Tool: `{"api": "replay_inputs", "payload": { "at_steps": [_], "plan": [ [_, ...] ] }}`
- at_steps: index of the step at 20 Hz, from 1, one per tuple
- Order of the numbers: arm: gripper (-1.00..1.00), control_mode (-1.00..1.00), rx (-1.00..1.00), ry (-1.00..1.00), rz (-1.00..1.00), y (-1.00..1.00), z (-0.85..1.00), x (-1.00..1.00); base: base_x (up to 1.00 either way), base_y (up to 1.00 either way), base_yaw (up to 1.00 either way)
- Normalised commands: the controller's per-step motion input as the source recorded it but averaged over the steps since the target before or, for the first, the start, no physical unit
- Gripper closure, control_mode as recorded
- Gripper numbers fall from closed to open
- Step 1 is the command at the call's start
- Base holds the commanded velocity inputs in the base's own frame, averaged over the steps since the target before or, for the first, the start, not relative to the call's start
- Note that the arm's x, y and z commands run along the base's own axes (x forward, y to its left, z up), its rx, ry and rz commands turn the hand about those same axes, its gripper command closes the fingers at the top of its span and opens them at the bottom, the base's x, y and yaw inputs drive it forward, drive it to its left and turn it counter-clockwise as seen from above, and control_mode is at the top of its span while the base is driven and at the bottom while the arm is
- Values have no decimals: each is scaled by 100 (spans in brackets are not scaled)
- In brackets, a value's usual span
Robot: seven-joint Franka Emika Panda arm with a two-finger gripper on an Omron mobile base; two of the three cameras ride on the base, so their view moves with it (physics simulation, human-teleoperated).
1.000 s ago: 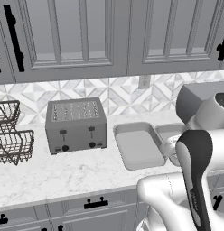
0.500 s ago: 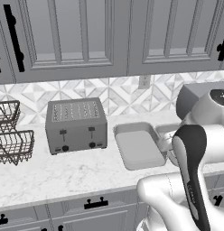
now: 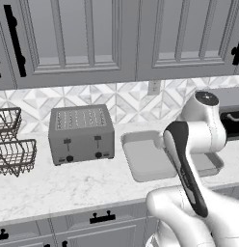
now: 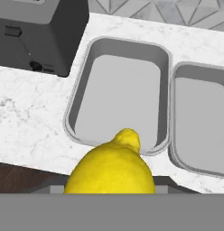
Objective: Place one lemon and one chicken drumstick in each tupperware on the nearby counter, to pack two identical lunches.
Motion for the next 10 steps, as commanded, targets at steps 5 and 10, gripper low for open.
{"api": "replay_inputs", "payload": {
  "at_steps": [5, 10],
  "plan": [
    [100, -100, 0, 0, 0, 0, -46, 90, 0, 0, 0],
    [100, -100, 0, 6, 0, 0, -40, 93, 0, 0, 0]
  ]
}}
